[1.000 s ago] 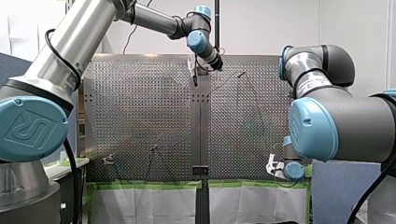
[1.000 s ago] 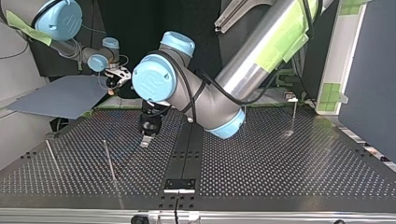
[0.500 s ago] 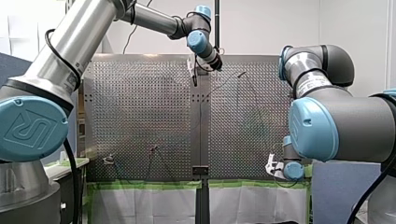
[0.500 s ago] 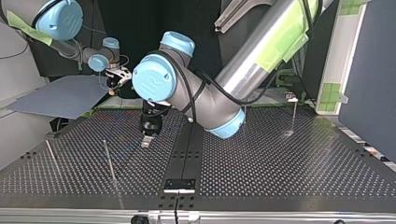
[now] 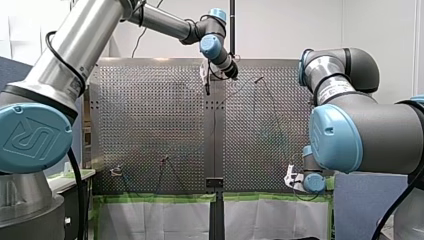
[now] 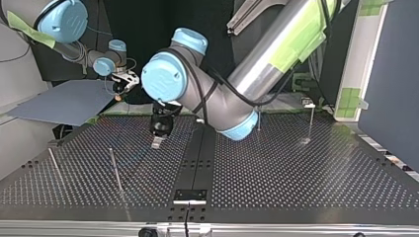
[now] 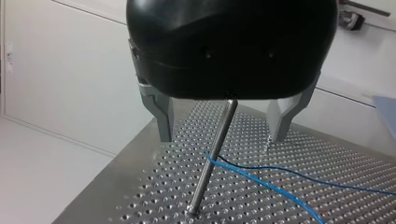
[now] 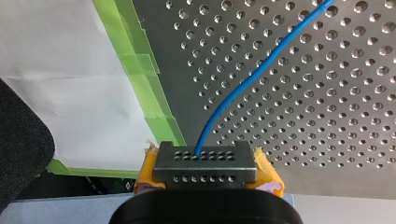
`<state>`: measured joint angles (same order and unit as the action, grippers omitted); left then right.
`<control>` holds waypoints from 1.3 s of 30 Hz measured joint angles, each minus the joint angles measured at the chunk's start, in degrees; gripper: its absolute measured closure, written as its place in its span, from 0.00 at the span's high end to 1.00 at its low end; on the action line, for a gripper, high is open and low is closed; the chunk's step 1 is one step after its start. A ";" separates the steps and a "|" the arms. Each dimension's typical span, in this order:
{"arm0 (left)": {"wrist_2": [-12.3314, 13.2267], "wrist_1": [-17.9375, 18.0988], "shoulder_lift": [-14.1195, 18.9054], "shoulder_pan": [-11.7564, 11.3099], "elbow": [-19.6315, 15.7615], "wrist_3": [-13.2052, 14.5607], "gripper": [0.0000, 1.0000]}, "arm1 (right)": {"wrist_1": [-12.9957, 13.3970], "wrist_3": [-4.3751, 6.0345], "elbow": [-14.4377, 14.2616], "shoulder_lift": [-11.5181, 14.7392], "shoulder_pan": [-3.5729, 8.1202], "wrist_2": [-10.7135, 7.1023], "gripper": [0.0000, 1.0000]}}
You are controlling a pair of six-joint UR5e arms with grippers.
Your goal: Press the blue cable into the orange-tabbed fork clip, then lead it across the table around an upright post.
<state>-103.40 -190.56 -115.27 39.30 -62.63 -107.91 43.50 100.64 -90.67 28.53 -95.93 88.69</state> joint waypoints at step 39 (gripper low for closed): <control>-0.35 21.33 15.54 -0.44 -21.71 -5.73 1.00 | 0.21 -0.26 0.00 0.00 0.00 0.00 0.00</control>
<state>-103.75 -169.23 -99.73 38.86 -84.33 -113.64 43.71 100.39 -90.67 28.53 -95.93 88.69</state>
